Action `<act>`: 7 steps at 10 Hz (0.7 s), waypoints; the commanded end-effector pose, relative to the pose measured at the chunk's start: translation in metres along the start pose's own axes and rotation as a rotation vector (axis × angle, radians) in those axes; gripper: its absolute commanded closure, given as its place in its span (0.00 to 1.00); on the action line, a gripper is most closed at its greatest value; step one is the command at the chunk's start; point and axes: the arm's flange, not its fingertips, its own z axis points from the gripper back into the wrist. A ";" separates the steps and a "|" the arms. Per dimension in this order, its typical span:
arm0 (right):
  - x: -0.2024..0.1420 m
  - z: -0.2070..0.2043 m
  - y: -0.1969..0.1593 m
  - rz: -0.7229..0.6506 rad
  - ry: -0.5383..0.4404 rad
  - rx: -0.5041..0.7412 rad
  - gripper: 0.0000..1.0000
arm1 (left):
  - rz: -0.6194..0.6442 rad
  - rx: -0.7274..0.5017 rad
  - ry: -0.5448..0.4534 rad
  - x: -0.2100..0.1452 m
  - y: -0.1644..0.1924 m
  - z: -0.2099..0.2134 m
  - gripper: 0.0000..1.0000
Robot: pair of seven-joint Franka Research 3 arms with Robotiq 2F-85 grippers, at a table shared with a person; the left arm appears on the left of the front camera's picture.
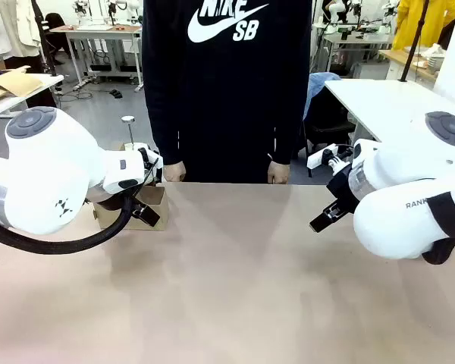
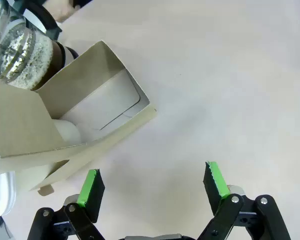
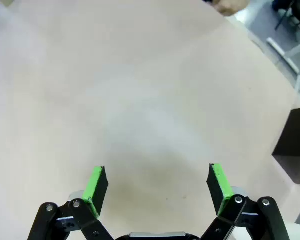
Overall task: Pour a drink into a cup and package it in a carrier.
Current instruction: Pick up the 600 ml Paper Cup and place it in the middle top area of the table.
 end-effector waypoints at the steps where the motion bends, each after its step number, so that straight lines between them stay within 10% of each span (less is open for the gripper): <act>1: 0.000 0.000 0.000 0.000 0.000 0.000 0.00 | 0.000 0.000 0.000 0.000 0.000 0.000 0.00; 7: 0.000 0.000 0.000 0.000 0.000 0.000 0.00 | 0.000 0.000 0.000 0.000 0.000 0.000 0.00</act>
